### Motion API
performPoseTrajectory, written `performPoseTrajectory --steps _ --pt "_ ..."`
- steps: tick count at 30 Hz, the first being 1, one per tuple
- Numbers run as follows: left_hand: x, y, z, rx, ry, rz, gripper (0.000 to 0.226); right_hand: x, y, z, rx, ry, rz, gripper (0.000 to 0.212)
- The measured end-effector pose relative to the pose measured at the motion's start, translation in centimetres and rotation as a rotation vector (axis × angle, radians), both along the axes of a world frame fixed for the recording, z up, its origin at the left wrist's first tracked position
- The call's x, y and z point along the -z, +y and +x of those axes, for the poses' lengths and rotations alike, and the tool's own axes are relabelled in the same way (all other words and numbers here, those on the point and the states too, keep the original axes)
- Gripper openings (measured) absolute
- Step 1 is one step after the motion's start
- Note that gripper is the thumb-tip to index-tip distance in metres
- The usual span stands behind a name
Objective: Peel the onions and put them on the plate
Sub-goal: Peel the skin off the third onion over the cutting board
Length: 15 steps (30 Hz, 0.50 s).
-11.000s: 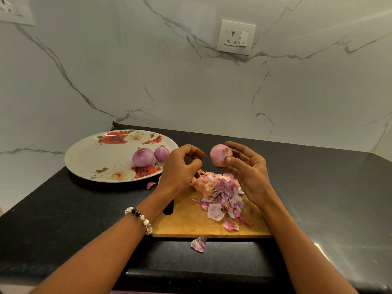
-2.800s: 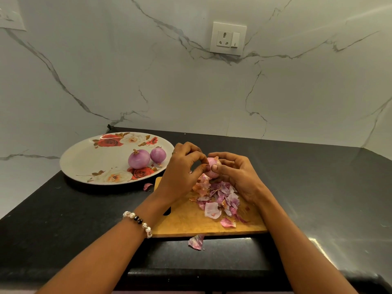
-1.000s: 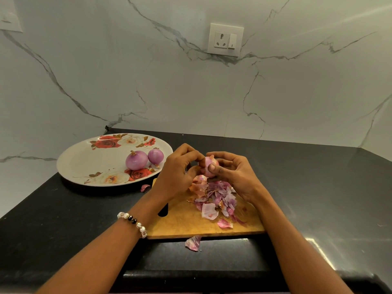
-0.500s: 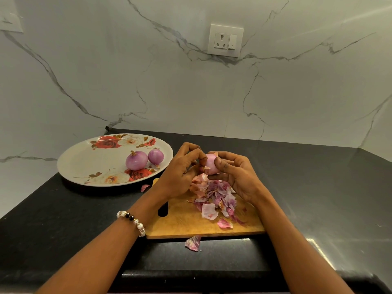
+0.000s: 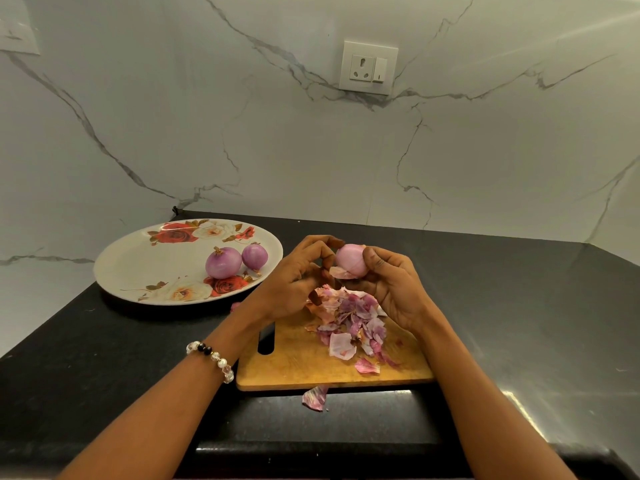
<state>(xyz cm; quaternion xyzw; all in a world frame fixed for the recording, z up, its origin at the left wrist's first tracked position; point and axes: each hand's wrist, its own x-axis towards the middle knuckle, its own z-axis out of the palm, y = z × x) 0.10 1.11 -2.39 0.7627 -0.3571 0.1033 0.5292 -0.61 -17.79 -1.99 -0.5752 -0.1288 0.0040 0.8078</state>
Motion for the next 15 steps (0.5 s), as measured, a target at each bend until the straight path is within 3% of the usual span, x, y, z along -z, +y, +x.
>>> performPoseTrajectory --steps 3,9,15 --pt "-0.1 0.1 -0.1 0.042 0.093 -0.028 0.026 -0.1 0.0 0.0 0.009 -0.004 -0.021 0.041" --pt "-1.0 0.1 -1.2 0.061 0.234 -0.118 0.040 -0.1 0.0 0.0 -0.013 -0.005 -0.002 0.042" --pt "-0.9 0.1 -1.1 -0.037 0.283 -0.233 0.015 -0.1 -0.5 0.2 0.023 -0.037 0.031 0.043"
